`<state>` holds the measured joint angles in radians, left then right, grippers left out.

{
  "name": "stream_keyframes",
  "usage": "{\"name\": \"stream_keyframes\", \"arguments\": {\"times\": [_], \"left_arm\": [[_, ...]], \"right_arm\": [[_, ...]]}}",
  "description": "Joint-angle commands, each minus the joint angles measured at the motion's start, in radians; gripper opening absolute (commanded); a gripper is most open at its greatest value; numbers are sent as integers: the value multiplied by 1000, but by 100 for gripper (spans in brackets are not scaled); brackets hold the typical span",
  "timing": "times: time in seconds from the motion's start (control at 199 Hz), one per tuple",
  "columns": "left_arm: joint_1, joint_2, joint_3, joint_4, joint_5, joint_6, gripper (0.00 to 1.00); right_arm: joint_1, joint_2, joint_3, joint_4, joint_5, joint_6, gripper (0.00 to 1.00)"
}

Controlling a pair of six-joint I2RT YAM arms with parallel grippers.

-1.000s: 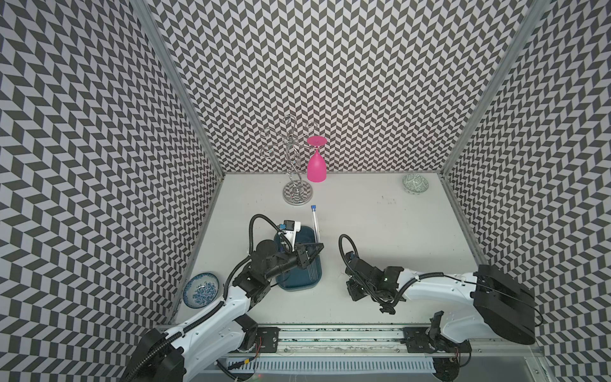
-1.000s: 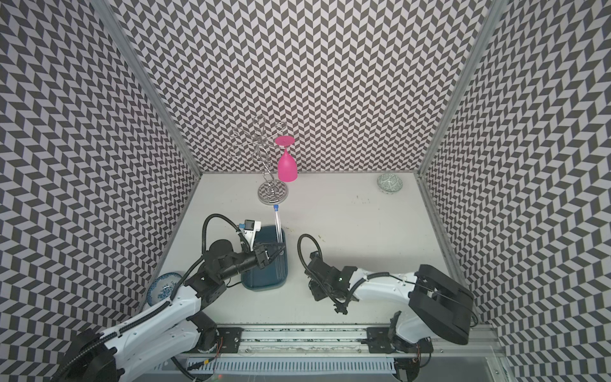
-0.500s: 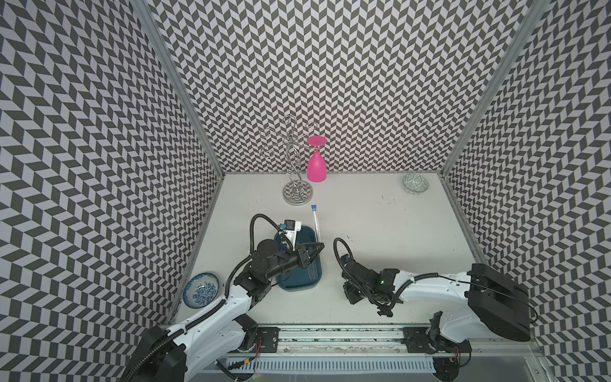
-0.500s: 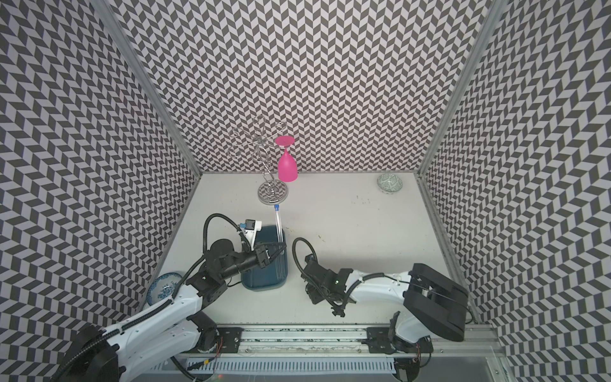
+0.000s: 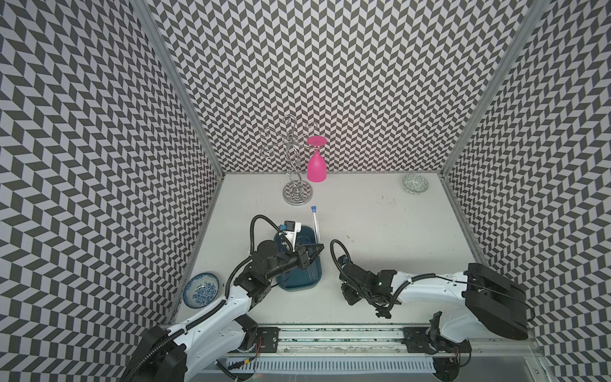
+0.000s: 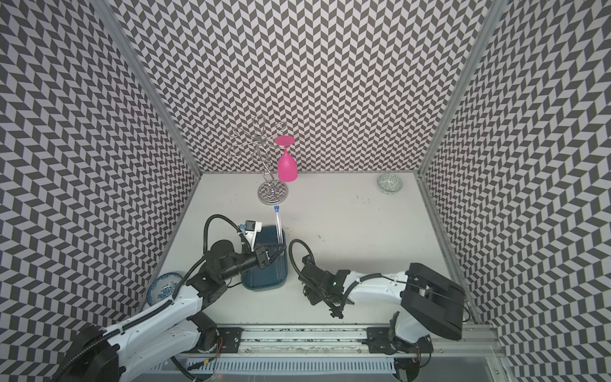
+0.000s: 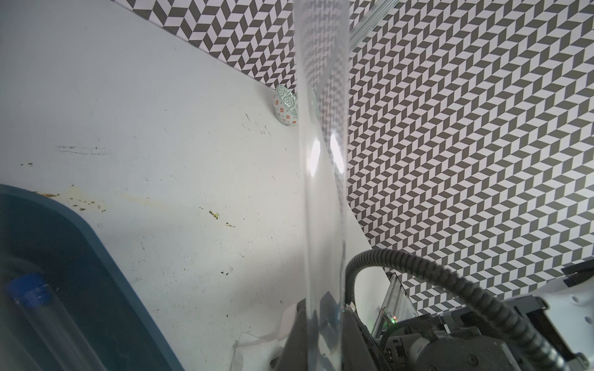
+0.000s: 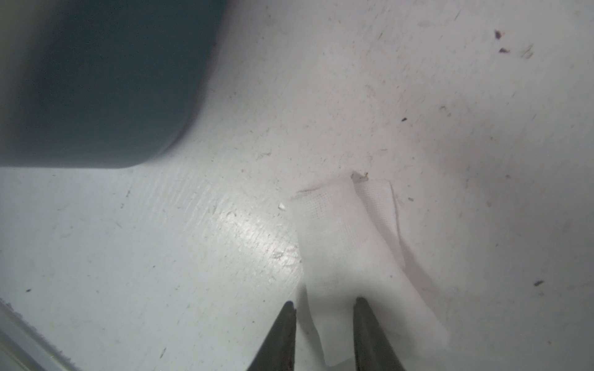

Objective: Wipe the exteriors of test tubes
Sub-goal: Pick up the cleaning item at the center of the board.

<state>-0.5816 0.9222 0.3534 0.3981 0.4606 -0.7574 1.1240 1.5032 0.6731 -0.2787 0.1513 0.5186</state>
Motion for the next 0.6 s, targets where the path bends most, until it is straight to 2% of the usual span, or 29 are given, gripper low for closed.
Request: {"name": "stream_keyframes", "arguments": {"times": [0.0,0.171,0.306,0.382,0.598], "left_arm": [[5,-22,-10,28,-5,-5,17],[7,-41,-19,28,-18,-7,17],[8,-47,-22,25,-15,-5,17],[9,-52,-24,24,-14,-5,17],[14,-55,-25,21,-13,-2,17]], "right_arm": [[14,71,-16,-107,43,3,27],[35,148,20,-166,98,26,18],[39,162,32,-184,120,44,6],[38,129,30,-169,120,57,0],[-15,-73,24,-60,39,81,0]]}}
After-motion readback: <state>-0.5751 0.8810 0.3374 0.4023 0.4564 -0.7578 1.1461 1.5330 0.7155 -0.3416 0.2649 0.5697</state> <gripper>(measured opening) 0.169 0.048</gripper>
